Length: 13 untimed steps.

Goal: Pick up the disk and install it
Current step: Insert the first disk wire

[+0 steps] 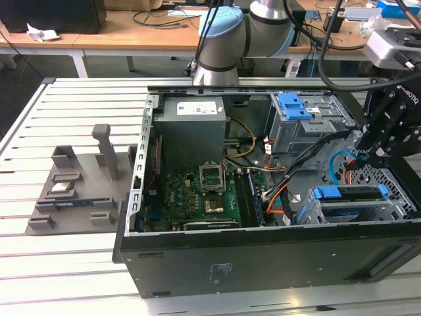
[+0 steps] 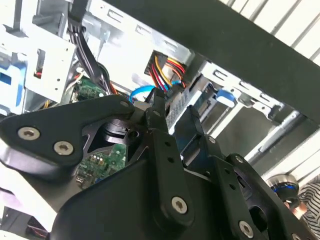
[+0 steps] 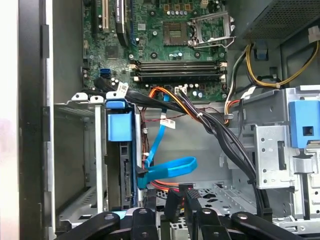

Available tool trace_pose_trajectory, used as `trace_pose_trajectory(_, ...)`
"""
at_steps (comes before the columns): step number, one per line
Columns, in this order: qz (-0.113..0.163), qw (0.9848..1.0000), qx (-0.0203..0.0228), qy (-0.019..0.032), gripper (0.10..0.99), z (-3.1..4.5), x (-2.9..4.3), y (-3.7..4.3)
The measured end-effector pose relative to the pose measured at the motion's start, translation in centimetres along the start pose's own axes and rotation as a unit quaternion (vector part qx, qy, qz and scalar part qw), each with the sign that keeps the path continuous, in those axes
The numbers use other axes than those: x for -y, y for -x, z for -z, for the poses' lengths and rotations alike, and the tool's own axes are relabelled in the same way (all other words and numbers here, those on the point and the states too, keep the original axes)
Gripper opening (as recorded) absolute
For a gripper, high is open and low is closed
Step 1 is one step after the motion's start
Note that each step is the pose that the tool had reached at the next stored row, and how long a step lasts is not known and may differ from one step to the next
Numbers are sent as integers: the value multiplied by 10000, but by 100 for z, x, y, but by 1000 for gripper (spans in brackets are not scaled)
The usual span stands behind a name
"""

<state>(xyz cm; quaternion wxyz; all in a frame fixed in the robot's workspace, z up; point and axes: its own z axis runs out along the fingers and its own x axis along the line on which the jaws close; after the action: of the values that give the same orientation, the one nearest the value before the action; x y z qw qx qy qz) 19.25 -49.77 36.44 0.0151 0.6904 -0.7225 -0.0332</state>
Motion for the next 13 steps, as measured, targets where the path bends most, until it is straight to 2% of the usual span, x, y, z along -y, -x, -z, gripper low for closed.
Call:
trace_pose_trajectory(3, -11, 10000, -9, 2, 361, -31, 38, 31)
trace_pose_trajectory(8, -36, 9999, -99, -3, 361, -78, 50, 30)
trace_pose_trajectory(13, -36, 9999, -108, -3, 361, -78, 50, 30)
